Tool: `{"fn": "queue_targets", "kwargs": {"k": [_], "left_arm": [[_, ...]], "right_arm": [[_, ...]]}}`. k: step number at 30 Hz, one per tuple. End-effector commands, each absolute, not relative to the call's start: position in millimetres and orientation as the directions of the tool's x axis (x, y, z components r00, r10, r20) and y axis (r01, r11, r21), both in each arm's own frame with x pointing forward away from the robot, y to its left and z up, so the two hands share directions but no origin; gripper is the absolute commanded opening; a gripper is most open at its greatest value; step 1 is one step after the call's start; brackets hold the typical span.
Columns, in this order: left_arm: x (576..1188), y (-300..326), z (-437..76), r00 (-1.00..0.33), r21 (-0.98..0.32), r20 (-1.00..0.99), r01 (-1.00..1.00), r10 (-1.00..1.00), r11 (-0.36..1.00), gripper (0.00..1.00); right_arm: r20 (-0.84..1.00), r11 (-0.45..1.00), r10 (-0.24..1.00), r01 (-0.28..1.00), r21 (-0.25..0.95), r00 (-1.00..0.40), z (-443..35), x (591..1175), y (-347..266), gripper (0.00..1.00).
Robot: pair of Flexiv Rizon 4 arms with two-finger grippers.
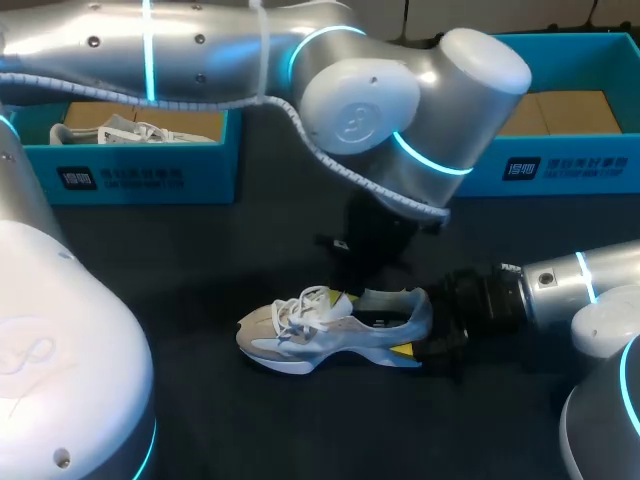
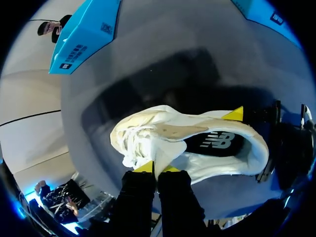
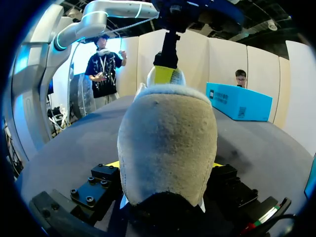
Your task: Take the shoe out of the shoebox, open the shoe tongue, remove and reinsert the insole, then place the shoe into the shoebox
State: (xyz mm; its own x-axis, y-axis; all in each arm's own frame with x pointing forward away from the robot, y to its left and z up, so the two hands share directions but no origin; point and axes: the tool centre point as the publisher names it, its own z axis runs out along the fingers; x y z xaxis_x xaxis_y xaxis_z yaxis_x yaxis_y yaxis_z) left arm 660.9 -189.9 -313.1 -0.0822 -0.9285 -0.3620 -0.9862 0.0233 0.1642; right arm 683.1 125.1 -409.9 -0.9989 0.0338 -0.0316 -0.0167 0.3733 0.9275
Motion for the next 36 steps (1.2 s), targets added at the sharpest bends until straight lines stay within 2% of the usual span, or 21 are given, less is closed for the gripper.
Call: {"fn": "queue_targets", "kwargs": {"k": [1, 9, 16, 23, 36], "left_arm": [[657, -156, -303, -0.049, 0.141, -0.101, -0.989, -0.994, 0.034, 0.00], [661, -129, -297, -0.021, 0.127, 0.184, -0.991, -0.983, 0.044, 0.00], [662, -106, -302, -0.030, 0.113, 0.354, -0.991, -0.935, 0.074, 0.00], [659, -93, -316, -0.044, 0.121, 0.397, -0.988, -0.917, 0.099, 0.00], [659, -82, -352, -0.045, 0.162, 0.308, -0.982, -0.950, 0.099, 0.00]], "right_arm": [[-0.031, 0.379, 0.034, -0.016, 0.925, -0.999, -410, 684, 127, 0.00], [-0.031, 0.379, 0.034, -0.016, 0.925, -0.999, -410, 684, 127, 0.00], [-0.031, 0.379, 0.034, -0.016, 0.925, -0.999, -410, 684, 127, 0.00], [-0.031, 0.379, 0.034, -0.016, 0.925, -0.999, -410, 684, 127, 0.00], [-0.031, 0.379, 0.034, -0.016, 0.925, -0.999, -410, 684, 127, 0.00]]}}
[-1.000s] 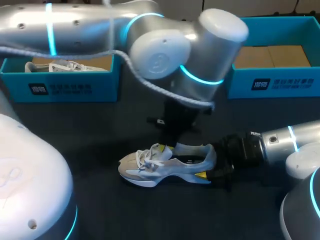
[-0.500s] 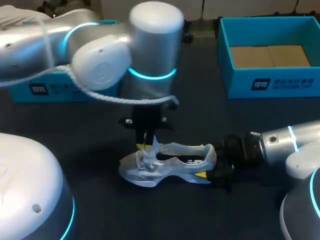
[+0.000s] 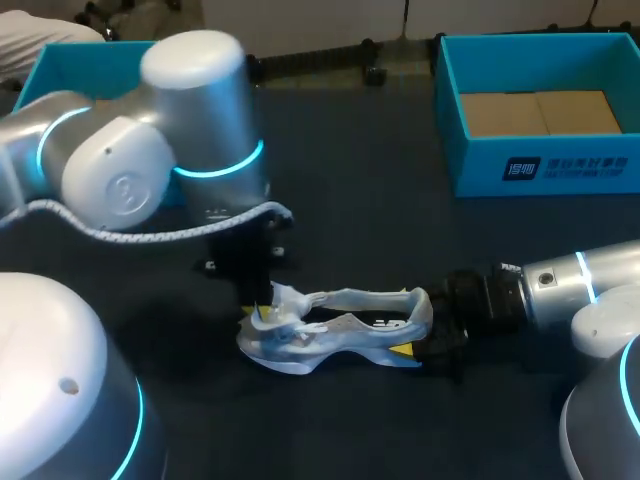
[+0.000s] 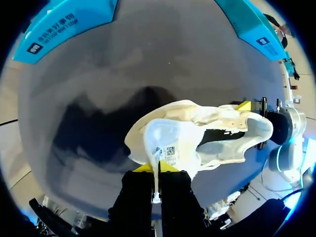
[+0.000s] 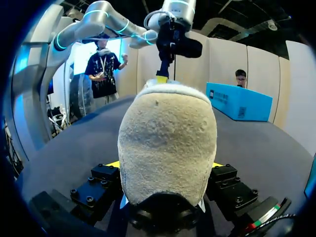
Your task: Take the shoe out of the shoebox, open the shoe tongue, remove and reinsert the insole, then place the shoe into the shoebox
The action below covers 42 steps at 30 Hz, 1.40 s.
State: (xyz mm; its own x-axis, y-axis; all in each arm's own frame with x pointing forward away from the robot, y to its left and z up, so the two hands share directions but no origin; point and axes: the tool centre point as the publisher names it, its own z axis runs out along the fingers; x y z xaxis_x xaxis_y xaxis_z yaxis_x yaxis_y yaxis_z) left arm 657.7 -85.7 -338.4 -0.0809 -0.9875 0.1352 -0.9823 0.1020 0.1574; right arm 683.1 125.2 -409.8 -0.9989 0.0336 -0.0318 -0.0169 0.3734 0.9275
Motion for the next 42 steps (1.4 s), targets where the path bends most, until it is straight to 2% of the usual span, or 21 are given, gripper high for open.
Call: {"fn": "queue_targets", "kwargs": {"k": [1, 7, 8, 10, 11, 16, 19, 23, 33, 37, 39, 42], "left_arm": [[659, -82, -352, -0.045, 0.162, 0.308, -0.982, -0.950, 0.099, 0.00], [656, -76, -365, -0.062, 0.171, 0.246, -0.980, -0.967, 0.106, 0.00], [655, -75, -365, -0.063, 0.170, 0.242, -0.980, -0.968, 0.106, 0.04], [653, -71, -364, -0.072, 0.166, 0.233, -0.980, -0.970, 0.113, 0.25], [653, -70, -363, -0.079, 0.163, 0.229, -0.979, -0.970, 0.119, 0.30], [651, -62, -357, -0.100, 0.139, 0.209, -0.982, -0.973, 0.131, 0.46], [651, -59, -349, -0.123, 0.113, 0.194, -0.983, -0.973, 0.147, 0.52], [655, -60, -327, -0.155, 0.068, 0.207, -0.983, -0.966, 0.172, 0.49], [672, -87, -266, -0.279, -0.008, 0.233, -0.958, -0.932, 0.285, 0.51], [684, -103, -248, -0.340, 0.025, 0.215, -0.935, -0.916, 0.353, 0.60], [688, -111, -237, -0.384, 0.036, 0.209, -0.916, -0.899, 0.399, 0.51], [694, -121, -223, -0.437, 0.036, 0.214, -0.890, -0.874, 0.454, 0.45]], "right_arm": [[-0.031, 0.379, 0.034, -0.016, 0.925, -0.999, -410, 684, 127, 0.00], [-0.031, 0.379, 0.034, -0.016, 0.925, -0.999, -410, 684, 127, 0.00], [-0.031, 0.379, 0.034, -0.016, 0.925, -0.999, -410, 684, 127, 0.00], [-0.031, 0.379, 0.034, -0.016, 0.925, -0.999, -410, 684, 127, 0.00], [-0.031, 0.379, 0.034, -0.016, 0.925, -0.999, -410, 684, 127, 0.00], [-0.031, 0.379, 0.034, -0.016, 0.925, -0.999, -410, 684, 127, 0.00], [-0.031, 0.379, 0.034, -0.016, 0.925, -0.999, -410, 684, 127, 0.00], [-0.031, 0.379, 0.034, -0.016, 0.925, -0.999, -410, 684, 127, 0.00], [-0.031, 0.379, 0.034, -0.016, 0.925, -0.999, -410, 684, 127, 0.00], [-0.031, 0.379, 0.034, -0.016, 0.925, -0.999, -410, 684, 127, 0.00], [-0.031, 0.379, 0.034, -0.016, 0.925, -0.999, -410, 684, 127, 0.00], [-0.031, 0.379, 0.034, -0.016, 0.925, -0.999, -410, 684, 127, 0.00]]}}
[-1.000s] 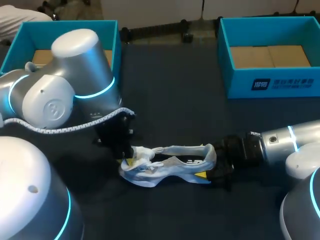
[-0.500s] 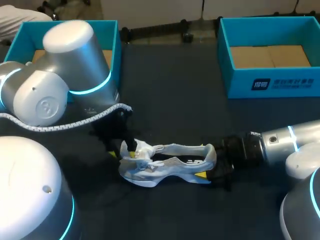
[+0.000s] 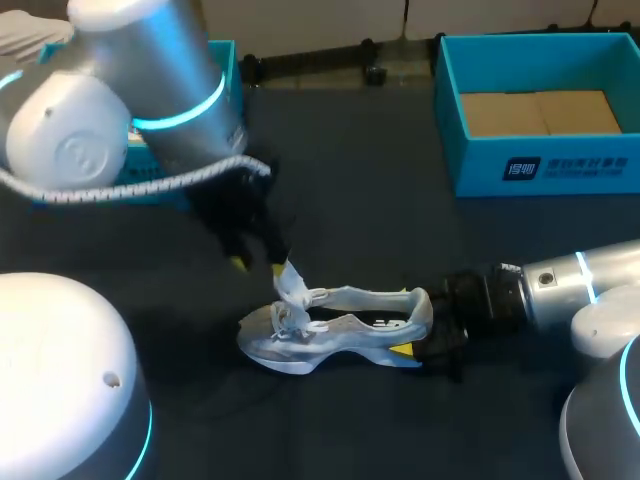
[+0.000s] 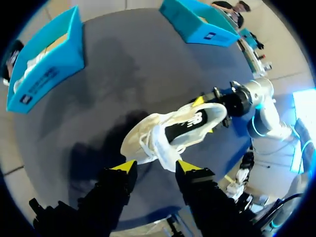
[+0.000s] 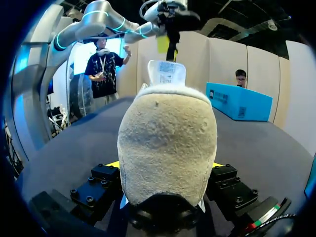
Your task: Take the shoe out of the shoebox, open the shoe tongue, remove and reinsert the insole, then place the shoe into the shoebox
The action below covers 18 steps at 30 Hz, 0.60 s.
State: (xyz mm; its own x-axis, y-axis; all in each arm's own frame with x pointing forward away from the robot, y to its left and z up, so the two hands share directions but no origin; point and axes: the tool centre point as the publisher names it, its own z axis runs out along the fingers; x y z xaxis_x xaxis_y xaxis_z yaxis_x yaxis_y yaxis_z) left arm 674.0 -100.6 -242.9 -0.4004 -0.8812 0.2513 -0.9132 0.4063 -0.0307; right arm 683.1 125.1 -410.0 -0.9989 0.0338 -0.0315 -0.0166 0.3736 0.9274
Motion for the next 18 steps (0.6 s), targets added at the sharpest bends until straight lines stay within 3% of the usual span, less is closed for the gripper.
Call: {"fn": "queue_targets", "kwargs": {"k": [1, 2, 3, 9, 14, 18], "left_arm": [[696, -125, -219, -0.456, 0.031, 0.206, -0.881, -0.866, 0.472, 0.30], [697, -128, -215, -0.484, 0.037, 0.200, -0.865, -0.852, 0.500, 0.09], [698, -131, -211, -0.500, 0.031, 0.191, -0.857, -0.845, 0.514, 0.00], [694, -146, -202, -0.693, 0.065, 0.122, -0.709, -0.711, 0.702, 0.00], [681, -156, -207, -0.864, 0.184, 0.170, -0.444, -0.474, 0.877, 0.00], [681, -157, -208, -0.863, 0.186, 0.184, -0.439, -0.470, 0.879, 0.00]], "right_arm": [[-0.031, 0.379, 0.034, -0.016, 0.925, -0.999, -410, 684, 127, 0.00], [-0.031, 0.379, 0.034, -0.016, 0.925, -0.999, -410, 684, 127, 0.00], [-0.031, 0.379, 0.034, -0.016, 0.925, -0.999, -410, 684, 127, 0.00], [-0.031, 0.379, 0.034, -0.016, 0.925, -0.999, -410, 684, 127, 0.00], [-0.031, 0.379, 0.034, -0.016, 0.925, -0.999, -410, 684, 127, 0.00], [-0.031, 0.379, 0.034, -0.016, 0.925, -0.999, -410, 684, 127, 0.00]]}}
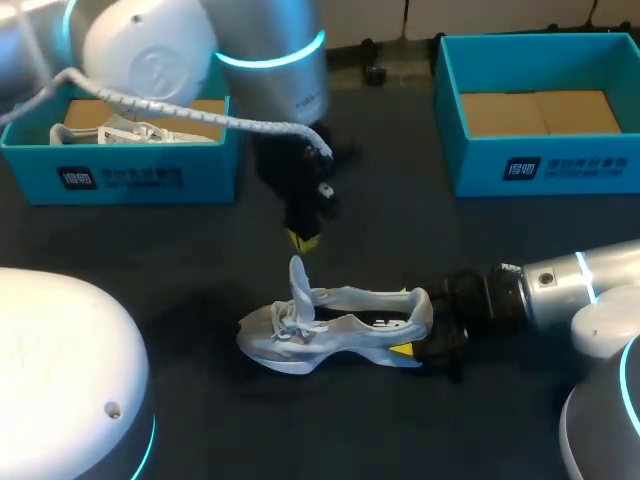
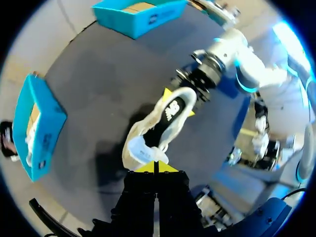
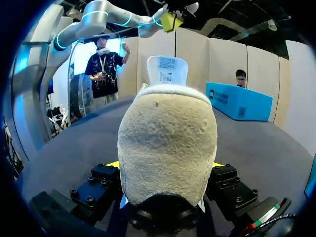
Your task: Take the shoe out of the shoebox, open the shoe tongue, remove and reinsert the insole, then place the shoe into the shoebox
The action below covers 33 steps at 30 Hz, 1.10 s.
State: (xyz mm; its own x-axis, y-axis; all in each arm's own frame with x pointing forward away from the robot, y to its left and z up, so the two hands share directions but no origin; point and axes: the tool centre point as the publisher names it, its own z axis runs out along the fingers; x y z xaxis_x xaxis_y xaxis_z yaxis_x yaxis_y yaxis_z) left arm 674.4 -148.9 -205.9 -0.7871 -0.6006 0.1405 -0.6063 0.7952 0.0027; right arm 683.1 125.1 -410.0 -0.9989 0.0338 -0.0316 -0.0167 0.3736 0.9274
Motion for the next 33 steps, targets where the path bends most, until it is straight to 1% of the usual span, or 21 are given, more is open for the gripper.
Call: {"fn": "queue_targets", "kwargs": {"k": [1, 7, 9, 11, 13, 15, 17, 18, 20, 22, 33], "left_arm": [[681, -157, -208, -0.863, 0.186, 0.184, -0.439, -0.470, 0.879, 0.00], [681, -157, -208, -0.863, 0.186, 0.184, -0.439, -0.470, 0.879, 0.00], [682, -164, -215, -0.894, 0.203, 0.203, -0.361, -0.399, 0.910, 0.00], [684, -175, -228, -0.943, 0.178, 0.177, -0.252, -0.283, 0.951, 0.00], [684, -184, -239, -0.965, 0.157, 0.120, -0.212, -0.232, 0.965, 0.00], [684, -192, -250, -0.979, 0.138, 0.127, -0.141, -0.159, 0.980, 0.00], [682, -200, -263, -0.986, 0.133, 0.103, -0.117, -0.131, 0.984, 0.00], [681, -201, -268, -0.989, 0.115, 0.129, -0.061, -0.076, 0.991, 0.00], [680, -206, -279, -0.988, 0.136, 0.126, -0.069, -0.087, 0.988, 0.00], [679, -206, -288, -0.991, 0.134, 0.136, 0.003, -0.016, 0.991, 0.00], [679, -206, -288, -0.991, 0.134, 0.136, 0.003, -0.016, 0.991, 0.00]], "right_arm": [[-0.031, 0.379, 0.034, -0.016, 0.925, -0.999, -410, 684, 127, 0.00], [-0.031, 0.379, 0.034, -0.016, 0.925, -0.999, -410, 684, 127, 0.00], [-0.031, 0.379, 0.034, -0.016, 0.925, -0.999, -410, 684, 127, 0.00], [-0.031, 0.379, 0.034, -0.016, 0.925, -0.999, -410, 684, 127, 0.00], [-0.031, 0.379, 0.034, -0.016, 0.925, -0.999, -410, 684, 127, 0.00], [-0.031, 0.379, 0.034, -0.016, 0.925, -0.999, -410, 684, 127, 0.00], [-0.031, 0.379, 0.034, -0.016, 0.925, -0.999, -410, 684, 127, 0.00], [-0.031, 0.379, 0.034, -0.016, 0.925, -0.999, -410, 684, 127, 0.00], [-0.031, 0.379, 0.034, -0.016, 0.925, -0.999, -410, 684, 127, 0.00], [-0.031, 0.379, 0.034, -0.016, 0.925, -0.999, -410, 684, 127, 0.00], [-0.031, 0.379, 0.034, -0.016, 0.925, -0.999, -410, 684, 127, 0.00]]}}
